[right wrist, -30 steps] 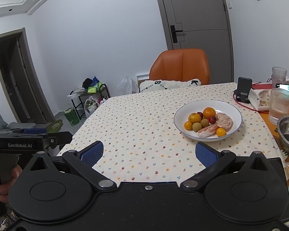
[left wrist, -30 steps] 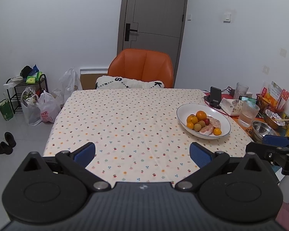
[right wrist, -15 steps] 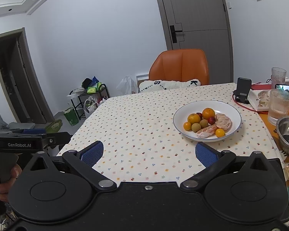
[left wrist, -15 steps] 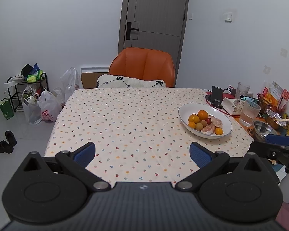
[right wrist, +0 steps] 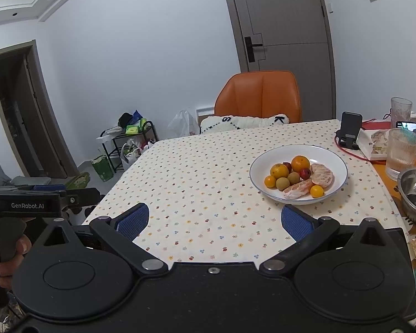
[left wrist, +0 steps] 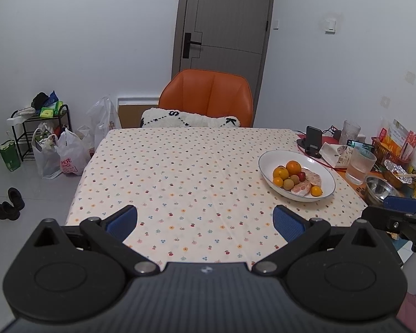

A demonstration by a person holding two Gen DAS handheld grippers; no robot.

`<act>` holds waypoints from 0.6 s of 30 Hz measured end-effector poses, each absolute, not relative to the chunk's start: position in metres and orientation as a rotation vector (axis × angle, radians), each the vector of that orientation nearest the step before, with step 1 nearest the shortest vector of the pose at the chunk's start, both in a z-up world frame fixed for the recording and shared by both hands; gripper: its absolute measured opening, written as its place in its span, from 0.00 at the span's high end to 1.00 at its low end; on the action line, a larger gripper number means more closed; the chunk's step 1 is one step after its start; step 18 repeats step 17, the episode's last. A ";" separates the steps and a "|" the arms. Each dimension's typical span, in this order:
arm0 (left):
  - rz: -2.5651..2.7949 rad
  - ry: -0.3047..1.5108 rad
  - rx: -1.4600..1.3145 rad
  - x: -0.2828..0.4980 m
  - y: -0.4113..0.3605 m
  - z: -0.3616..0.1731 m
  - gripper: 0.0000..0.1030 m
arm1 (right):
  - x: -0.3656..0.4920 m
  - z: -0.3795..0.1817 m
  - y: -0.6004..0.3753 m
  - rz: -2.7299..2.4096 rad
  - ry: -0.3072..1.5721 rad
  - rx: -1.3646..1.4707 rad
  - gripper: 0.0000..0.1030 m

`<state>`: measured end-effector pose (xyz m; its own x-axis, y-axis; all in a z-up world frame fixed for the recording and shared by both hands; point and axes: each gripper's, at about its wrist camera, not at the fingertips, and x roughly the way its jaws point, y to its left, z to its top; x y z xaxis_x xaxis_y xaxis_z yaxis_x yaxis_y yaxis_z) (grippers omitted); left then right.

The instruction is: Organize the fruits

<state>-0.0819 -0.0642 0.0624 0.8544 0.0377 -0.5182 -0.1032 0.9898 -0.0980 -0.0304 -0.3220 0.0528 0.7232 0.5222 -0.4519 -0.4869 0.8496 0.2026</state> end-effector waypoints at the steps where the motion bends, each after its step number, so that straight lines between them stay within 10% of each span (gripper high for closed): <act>1: 0.074 0.541 -0.125 -0.082 -0.064 0.063 0.00 | -0.031 0.053 -0.322 0.558 0.521 0.071 0.00; 18: 0.053 0.543 -0.086 -0.083 -0.071 0.064 0.00 | -0.028 0.050 -0.321 0.560 0.529 0.075 0.00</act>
